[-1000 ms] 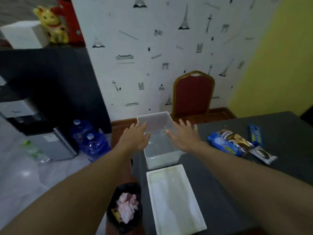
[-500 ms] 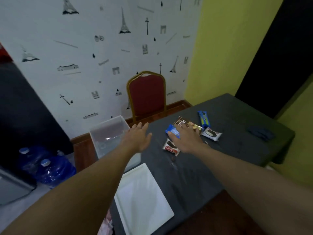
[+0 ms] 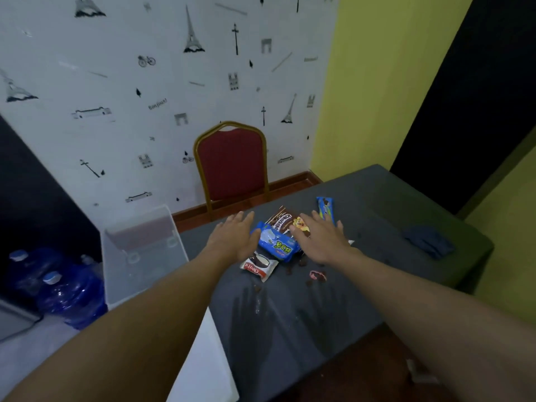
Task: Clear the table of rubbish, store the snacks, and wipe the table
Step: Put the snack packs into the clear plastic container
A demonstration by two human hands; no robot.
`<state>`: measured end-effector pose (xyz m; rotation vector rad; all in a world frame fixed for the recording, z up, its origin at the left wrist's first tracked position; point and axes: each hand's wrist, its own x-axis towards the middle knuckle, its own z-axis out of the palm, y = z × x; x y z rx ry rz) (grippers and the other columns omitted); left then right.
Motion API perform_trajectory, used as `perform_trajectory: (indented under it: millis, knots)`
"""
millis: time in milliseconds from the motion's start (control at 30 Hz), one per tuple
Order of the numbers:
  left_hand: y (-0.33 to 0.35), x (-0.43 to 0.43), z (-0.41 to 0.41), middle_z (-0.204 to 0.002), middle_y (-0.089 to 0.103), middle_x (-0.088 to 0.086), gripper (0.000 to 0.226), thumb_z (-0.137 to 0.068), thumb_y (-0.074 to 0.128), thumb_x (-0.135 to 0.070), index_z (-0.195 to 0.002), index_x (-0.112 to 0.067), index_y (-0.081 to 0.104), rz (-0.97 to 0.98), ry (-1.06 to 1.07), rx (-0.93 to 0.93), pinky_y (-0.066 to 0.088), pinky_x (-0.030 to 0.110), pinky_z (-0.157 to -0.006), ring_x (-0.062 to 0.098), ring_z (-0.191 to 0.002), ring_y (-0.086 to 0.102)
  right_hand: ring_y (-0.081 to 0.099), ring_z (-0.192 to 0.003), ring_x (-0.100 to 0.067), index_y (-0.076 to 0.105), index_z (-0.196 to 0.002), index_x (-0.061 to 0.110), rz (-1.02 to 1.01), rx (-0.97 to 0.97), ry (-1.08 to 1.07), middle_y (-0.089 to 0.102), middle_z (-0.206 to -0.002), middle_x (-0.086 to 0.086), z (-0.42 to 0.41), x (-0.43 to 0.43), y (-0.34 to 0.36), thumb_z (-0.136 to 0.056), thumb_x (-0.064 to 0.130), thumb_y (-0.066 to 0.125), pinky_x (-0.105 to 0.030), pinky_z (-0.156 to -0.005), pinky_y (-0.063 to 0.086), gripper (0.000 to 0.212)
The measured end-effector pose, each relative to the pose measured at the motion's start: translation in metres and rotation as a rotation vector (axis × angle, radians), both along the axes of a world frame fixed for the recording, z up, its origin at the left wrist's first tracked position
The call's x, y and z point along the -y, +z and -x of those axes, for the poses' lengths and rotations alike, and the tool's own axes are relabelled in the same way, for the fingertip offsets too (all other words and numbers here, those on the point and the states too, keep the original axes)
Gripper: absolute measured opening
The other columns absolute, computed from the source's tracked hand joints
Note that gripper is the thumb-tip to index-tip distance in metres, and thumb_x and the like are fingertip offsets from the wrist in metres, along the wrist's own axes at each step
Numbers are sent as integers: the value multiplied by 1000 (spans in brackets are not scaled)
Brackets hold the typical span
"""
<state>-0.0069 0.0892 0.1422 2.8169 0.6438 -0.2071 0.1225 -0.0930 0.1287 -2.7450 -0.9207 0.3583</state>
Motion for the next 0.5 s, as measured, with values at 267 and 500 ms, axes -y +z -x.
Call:
perform_trajectory:
  millis: [267,500]
  knots:
    - [-24,17,-27,-165,14,8,64,-103,27,-50,-158,-24,10,20,73,-54,18,48,-120,28,-151,16,11,-152,-30,24,-157,29,12,-54,48,19,-165,-5,-38,19,-30,-98,66,27,-58,-120,6,69]
    - [-30,15,-52,-165,14,8,65,-102,29,-50,-158,-22,9,31,56,-74,20,48,-120,30,-150,17,14,-151,-31,27,-155,30,6,-85,44,21,-164,-5,-60,17,-40,-98,65,29,-59,-118,8,67]
